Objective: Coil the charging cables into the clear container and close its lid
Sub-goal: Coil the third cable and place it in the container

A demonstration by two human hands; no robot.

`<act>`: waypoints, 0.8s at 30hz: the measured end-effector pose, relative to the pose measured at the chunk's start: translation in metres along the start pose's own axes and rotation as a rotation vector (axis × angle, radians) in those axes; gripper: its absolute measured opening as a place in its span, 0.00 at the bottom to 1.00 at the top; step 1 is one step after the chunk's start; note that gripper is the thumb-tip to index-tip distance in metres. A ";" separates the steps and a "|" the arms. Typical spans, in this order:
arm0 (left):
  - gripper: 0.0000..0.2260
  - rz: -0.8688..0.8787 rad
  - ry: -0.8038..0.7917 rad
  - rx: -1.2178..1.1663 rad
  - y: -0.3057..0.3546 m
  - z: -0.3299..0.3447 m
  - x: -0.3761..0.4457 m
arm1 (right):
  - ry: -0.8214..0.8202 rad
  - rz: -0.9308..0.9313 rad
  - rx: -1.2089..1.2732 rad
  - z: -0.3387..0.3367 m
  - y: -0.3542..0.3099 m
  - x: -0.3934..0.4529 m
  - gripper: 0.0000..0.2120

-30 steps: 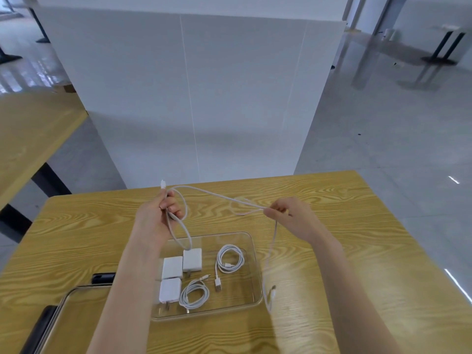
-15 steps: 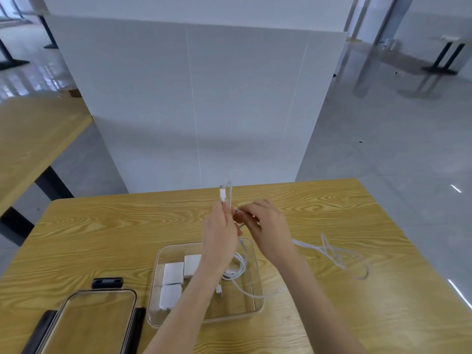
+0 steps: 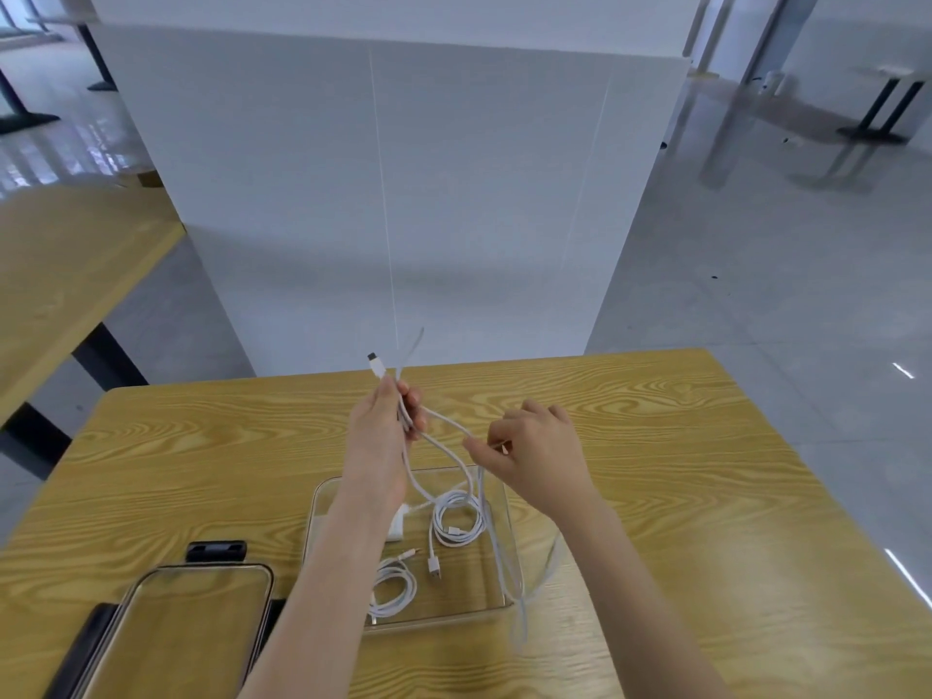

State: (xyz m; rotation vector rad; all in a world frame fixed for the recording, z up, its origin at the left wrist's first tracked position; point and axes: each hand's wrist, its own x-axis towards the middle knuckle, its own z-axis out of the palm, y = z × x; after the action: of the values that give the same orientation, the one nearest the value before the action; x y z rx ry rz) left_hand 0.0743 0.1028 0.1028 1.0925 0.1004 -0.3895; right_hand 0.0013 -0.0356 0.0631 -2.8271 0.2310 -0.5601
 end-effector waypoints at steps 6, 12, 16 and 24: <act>0.15 0.053 0.111 -0.125 0.017 -0.025 0.014 | -0.195 0.272 0.500 -0.021 0.018 0.009 0.27; 0.13 0.036 0.274 -0.303 0.031 -0.070 0.028 | 0.051 0.592 0.509 -0.037 0.071 -0.008 0.25; 0.13 0.092 0.305 -0.378 0.043 -0.098 0.036 | 0.324 0.807 0.560 -0.058 0.104 -0.016 0.21; 0.13 0.219 0.470 -0.480 0.066 -0.168 0.043 | 0.962 1.300 0.843 -0.076 0.164 -0.039 0.16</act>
State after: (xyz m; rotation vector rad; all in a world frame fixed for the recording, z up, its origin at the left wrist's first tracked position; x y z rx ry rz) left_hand 0.1566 0.2661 0.0694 0.6902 0.4622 0.0968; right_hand -0.0813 -0.2003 0.0730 -1.0219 1.3915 -1.1600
